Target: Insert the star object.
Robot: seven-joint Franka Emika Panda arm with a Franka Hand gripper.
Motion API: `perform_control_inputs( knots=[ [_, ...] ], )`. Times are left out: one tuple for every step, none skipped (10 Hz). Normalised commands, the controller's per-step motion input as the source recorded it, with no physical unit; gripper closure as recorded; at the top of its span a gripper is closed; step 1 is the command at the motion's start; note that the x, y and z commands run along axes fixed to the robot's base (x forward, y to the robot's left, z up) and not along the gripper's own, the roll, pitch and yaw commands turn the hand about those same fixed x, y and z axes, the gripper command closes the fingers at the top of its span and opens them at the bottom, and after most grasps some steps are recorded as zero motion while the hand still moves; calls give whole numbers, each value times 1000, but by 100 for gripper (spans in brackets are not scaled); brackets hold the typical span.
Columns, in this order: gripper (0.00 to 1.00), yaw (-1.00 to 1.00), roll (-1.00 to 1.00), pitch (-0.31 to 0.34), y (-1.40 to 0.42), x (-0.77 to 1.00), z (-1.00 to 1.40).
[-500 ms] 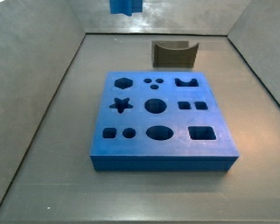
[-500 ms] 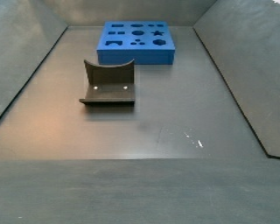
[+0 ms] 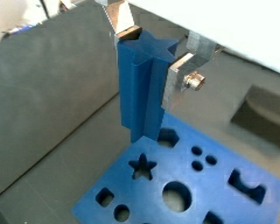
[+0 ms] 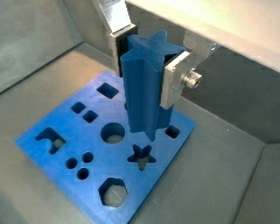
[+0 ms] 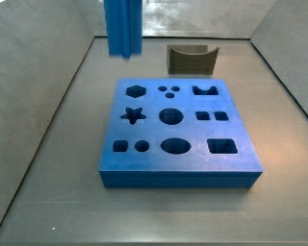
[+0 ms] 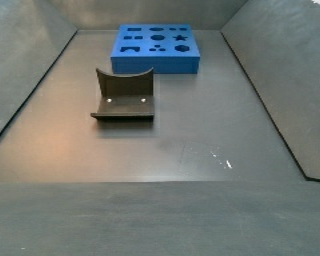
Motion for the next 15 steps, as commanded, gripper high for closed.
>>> perform_control_inputs(
  knots=[
    [100,-203,0,-99,-57,166,-1000],
    [100,-20,47,-77,-29,0,-1000],
    [100,0,246,-11,-60,-109,-897],
    [100,0,214,-97,-89,-63,-891],
    [100,0,241,-161,-77,-134,-746],
    [100,-46,353,-121,-103,-100,-620],
    [100,-49,323,0,-103,86,-457],
    [100,-129,104,71,0,297,-106],
    [100,-123,47,17,0,206,-220],
    [100,-180,47,0,0,151,-320],
    [100,-294,61,4,0,126,-226],
    [100,-320,84,21,0,69,-220],
    [100,-329,43,6,0,0,-220],
    [100,-326,0,0,0,0,-183],
    [100,-280,-57,0,0,0,-211]
  ],
)
